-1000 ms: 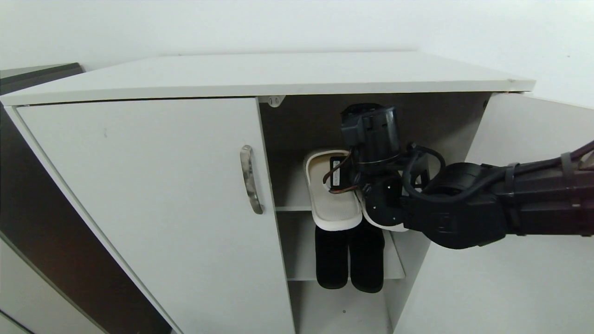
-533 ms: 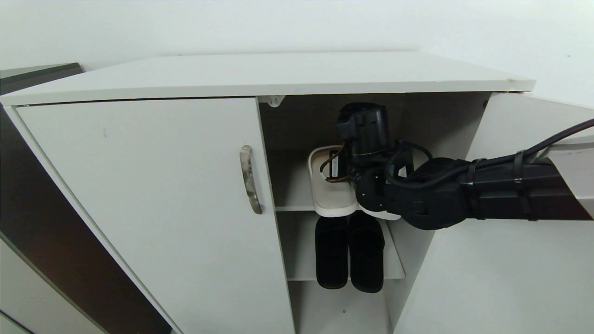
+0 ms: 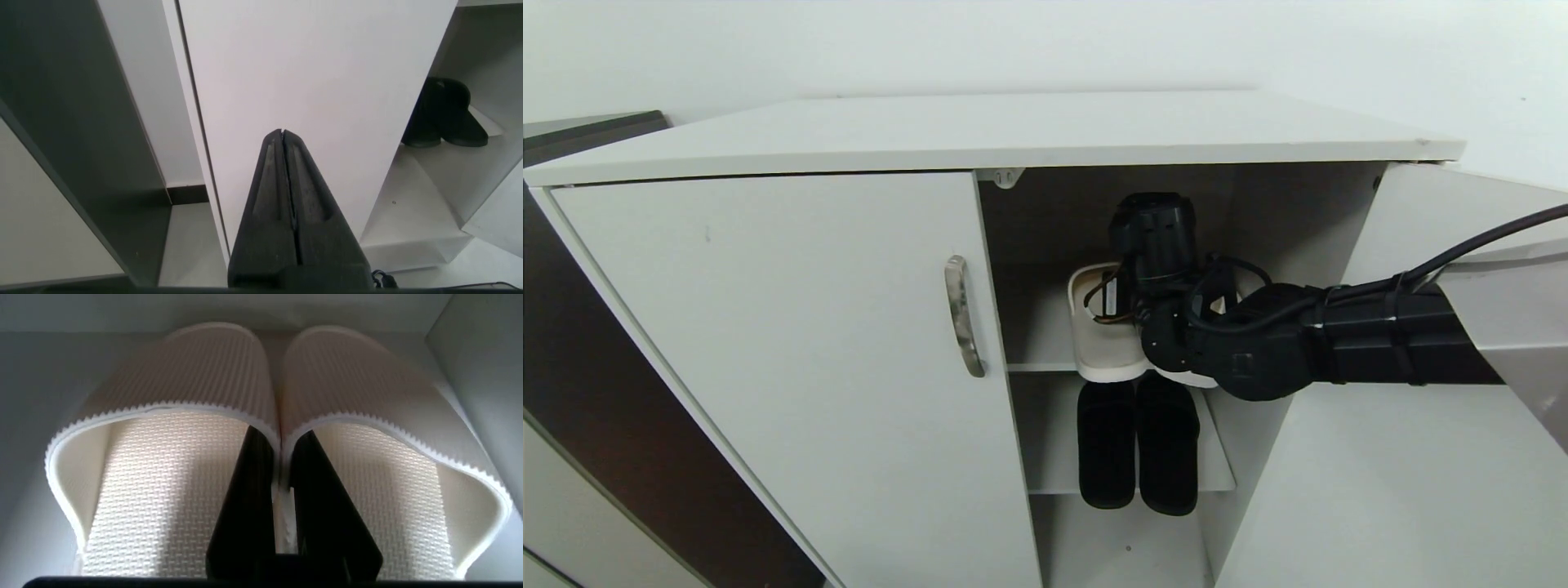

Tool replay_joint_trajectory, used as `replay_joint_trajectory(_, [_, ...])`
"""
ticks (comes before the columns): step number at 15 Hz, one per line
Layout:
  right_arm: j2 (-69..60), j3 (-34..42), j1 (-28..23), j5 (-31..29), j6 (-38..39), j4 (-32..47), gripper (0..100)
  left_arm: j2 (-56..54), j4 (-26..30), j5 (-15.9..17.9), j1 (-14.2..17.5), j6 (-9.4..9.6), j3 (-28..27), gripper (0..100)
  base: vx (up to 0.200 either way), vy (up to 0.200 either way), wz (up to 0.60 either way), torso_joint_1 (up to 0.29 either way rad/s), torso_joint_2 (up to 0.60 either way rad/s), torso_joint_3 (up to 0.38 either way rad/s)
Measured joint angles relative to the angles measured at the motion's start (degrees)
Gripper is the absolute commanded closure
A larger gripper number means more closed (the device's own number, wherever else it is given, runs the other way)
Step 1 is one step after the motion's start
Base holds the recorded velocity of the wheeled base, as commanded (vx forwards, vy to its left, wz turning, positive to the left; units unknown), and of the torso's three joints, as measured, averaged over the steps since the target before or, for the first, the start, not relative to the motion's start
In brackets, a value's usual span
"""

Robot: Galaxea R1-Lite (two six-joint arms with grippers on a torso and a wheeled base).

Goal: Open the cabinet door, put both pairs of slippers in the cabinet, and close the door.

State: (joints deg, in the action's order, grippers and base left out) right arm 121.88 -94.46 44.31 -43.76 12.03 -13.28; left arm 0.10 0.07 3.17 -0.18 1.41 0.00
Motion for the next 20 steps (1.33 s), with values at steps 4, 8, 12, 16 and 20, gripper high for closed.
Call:
replay_joint_trajectory(4, [0.26, -0.02, 0.01, -0.09, 0.00, 0.00, 0, 0.00, 0.02, 0.00, 0.00, -0.02, 0.00, 100, 0.000, 0.000, 0.00, 0.000, 0.00, 0.000])
replay_joint_trajectory(8, [-1.46, 3.47, 0.65, -0.38, 0.01, 0.00, 0, 0.00, 0.02, 0.00, 0.00, 0.00, 0.00, 100, 0.000, 0.000, 0.00, 0.000, 0.00, 0.000])
replay_joint_trajectory(12, [-8.07, 13.43, 3.34, -0.63, 0.44, -2.18, 0, 0.00, 0.02, 0.00, 0.00, 0.00, 0.00, 100, 0.000, 0.000, 0.00, 0.000, 0.00, 0.000])
replay_joint_trajectory(16, [-17.69, 26.38, 6.84, -0.62, -0.32, -8.97, 100, 0.00, 0.00, 0.00, 0.00, 0.00, 0.00, 100, 0.000, 0.000, 0.00, 0.000, 0.00, 0.000])
replay_joint_trajectory(20, [-26.99, 36.78, 10.68, 2.83, -1.06, -11.90, 100, 0.00, 0.02, 0.00, 0.00, 0.00, 0.00, 100, 0.000, 0.000, 0.00, 0.000, 0.00, 0.000])
